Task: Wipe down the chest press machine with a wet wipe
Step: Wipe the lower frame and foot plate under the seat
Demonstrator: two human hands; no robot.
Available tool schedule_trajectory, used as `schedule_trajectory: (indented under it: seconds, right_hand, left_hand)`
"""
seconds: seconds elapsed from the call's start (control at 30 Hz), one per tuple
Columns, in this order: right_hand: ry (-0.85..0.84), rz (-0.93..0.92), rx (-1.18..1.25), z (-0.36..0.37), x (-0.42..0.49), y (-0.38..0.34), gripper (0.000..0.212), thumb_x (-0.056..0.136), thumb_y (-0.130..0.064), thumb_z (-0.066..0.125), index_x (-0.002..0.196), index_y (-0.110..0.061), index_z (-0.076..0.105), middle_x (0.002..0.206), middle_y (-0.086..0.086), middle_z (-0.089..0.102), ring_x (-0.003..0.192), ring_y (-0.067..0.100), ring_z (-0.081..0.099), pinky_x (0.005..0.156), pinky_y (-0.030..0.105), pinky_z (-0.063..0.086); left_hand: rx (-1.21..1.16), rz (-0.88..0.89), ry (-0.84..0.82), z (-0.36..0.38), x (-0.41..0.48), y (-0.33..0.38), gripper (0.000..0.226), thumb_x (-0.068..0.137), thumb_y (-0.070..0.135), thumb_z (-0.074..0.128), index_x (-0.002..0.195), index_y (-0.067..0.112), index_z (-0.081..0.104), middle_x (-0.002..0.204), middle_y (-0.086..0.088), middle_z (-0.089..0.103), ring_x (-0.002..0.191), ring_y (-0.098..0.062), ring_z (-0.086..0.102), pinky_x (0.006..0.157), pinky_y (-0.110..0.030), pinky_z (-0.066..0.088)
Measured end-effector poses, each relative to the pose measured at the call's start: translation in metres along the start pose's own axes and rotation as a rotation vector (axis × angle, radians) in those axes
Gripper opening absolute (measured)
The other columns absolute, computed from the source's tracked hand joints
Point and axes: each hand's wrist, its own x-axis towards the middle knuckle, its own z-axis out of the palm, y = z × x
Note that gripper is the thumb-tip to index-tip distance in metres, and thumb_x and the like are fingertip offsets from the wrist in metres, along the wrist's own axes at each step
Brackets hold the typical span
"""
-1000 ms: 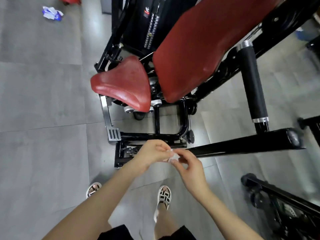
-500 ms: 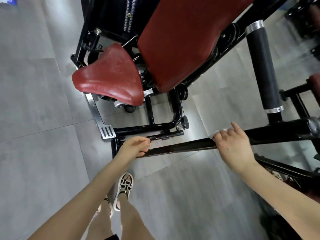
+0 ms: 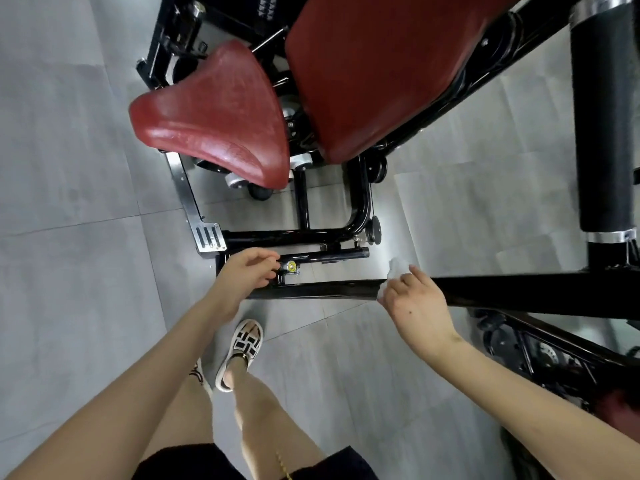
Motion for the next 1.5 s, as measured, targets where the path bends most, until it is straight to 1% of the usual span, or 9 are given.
schedule_trajectory:
  seconds: [0.13, 0.4, 0.63, 0.83, 0.93, 1.03, 1.13, 1.23, 1.5]
  right_hand:
    - [-0.114, 0.184, 0.096, -0.015, 0.017, -0.008, 0.038, 0.029, -0.002, 0.082, 0.042, -0.015, 0.049, 0.041, 0.000, 0.042, 0.042, 0.022, 0.042, 0.049, 0.024, 0.019]
    - [-0.278, 0.349, 0.100, -0.005, 0.030, -0.011, 0.033, 0.030, -0.022, 0.091, 0.042, -0.013, 0.061, 0.046, 0.004, 0.048, 0.043, 0.025, 0.047, 0.050, 0.023, 0.022]
    - [-0.101, 0.407, 0.062, 0.016, 0.040, -0.034, 0.018, 0.052, -0.015, 0.046, 0.034, -0.014, 0.043, 0.033, 0.004, 0.030, 0.035, 0.017, 0.021, 0.052, 0.022, 0.013]
    - [-0.379, 0.394, 0.080, 0.078, 0.065, -0.074, 0.024, 0.037, -0.014, 0.076, 0.036, -0.016, 0.052, 0.036, 0.001, 0.043, 0.031, 0.017, 0.043, 0.049, 0.019, 0.021]
    - [-0.670, 0.346, -0.016, 0.099, 0.087, -0.095, 0.007, 0.065, -0.024, 0.072, 0.070, -0.019, 0.068, 0.067, 0.000, 0.065, 0.059, 0.019, 0.059, 0.048, 0.020, 0.013]
    - [-0.759, 0.416, 0.177, 0.128, 0.108, -0.115, 0.021, 0.085, -0.022, 0.048, 0.095, -0.022, 0.067, 0.093, 0.001, 0.068, 0.081, 0.023, 0.061, 0.058, 0.023, 0.026]
    - [-0.595, 0.343, 0.177, 0.150, 0.119, -0.141, 0.009, 0.065, -0.027, 0.071, 0.071, -0.021, 0.070, 0.068, -0.001, 0.067, 0.060, 0.018, 0.062, 0.059, 0.020, 0.028]
    - [-0.546, 0.272, 0.252, 0.180, 0.122, -0.159, 0.033, 0.026, -0.026, 0.086, 0.038, -0.021, 0.056, 0.036, -0.005, 0.047, 0.028, 0.014, 0.035, 0.049, 0.015, 0.024]
    - [-0.402, 0.050, 0.114, 0.236, 0.117, -0.215, 0.029, 0.042, -0.015, 0.086, 0.059, -0.014, 0.062, 0.055, 0.003, 0.052, 0.048, 0.023, 0.051, 0.059, 0.030, 0.044]
  left_hand:
    - [-0.031, -0.011, 0.016, 0.004, 0.006, -0.010, 0.018, 0.095, 0.011, 0.050, 0.109, 0.009, 0.061, 0.094, -0.003, 0.064, 0.084, -0.013, 0.058, 0.078, -0.021, 0.047]
    - [-0.074, -0.075, 0.004, -0.021, 0.012, -0.037, 0.012, 0.094, 0.014, 0.053, 0.097, 0.019, 0.064, 0.094, -0.003, 0.067, 0.086, -0.015, 0.061, 0.078, -0.024, 0.049]
    - [-0.102, -0.097, -0.016, -0.064, 0.021, -0.048, 0.011, 0.093, 0.012, 0.054, 0.095, 0.017, 0.063, 0.094, -0.004, 0.066, 0.080, -0.014, 0.059, 0.075, -0.022, 0.049]
    - [-0.037, -0.137, -0.044, -0.091, 0.040, -0.075, 0.015, 0.093, 0.013, 0.053, 0.103, 0.013, 0.065, 0.096, -0.006, 0.067, 0.089, -0.018, 0.062, 0.080, -0.027, 0.049]
    - [-0.044, -0.170, -0.035, -0.101, 0.053, -0.096, 0.012, 0.092, 0.013, 0.055, 0.096, 0.018, 0.066, 0.096, -0.006, 0.068, 0.089, -0.019, 0.062, 0.076, -0.025, 0.048]
    - [-0.007, -0.209, -0.037, -0.108, 0.067, -0.114, 0.011, 0.091, 0.011, 0.057, 0.091, 0.017, 0.066, 0.094, -0.006, 0.067, 0.086, -0.019, 0.061, 0.074, -0.024, 0.049]
    - [0.055, -0.242, -0.055, -0.113, 0.079, -0.129, 0.010, 0.089, 0.009, 0.058, 0.089, 0.016, 0.066, 0.090, -0.005, 0.067, 0.082, -0.018, 0.061, 0.074, -0.025, 0.047]
    - [0.152, -0.250, -0.082, -0.119, 0.093, -0.142, 0.012, 0.089, 0.010, 0.057, 0.090, 0.017, 0.067, 0.090, -0.003, 0.068, 0.083, -0.018, 0.062, 0.075, -0.025, 0.047]
    - [0.210, -0.250, -0.004, -0.130, 0.129, -0.181, 0.012, 0.088, 0.007, 0.057, 0.088, 0.016, 0.066, 0.089, -0.006, 0.068, 0.084, -0.020, 0.062, 0.075, -0.026, 0.048]
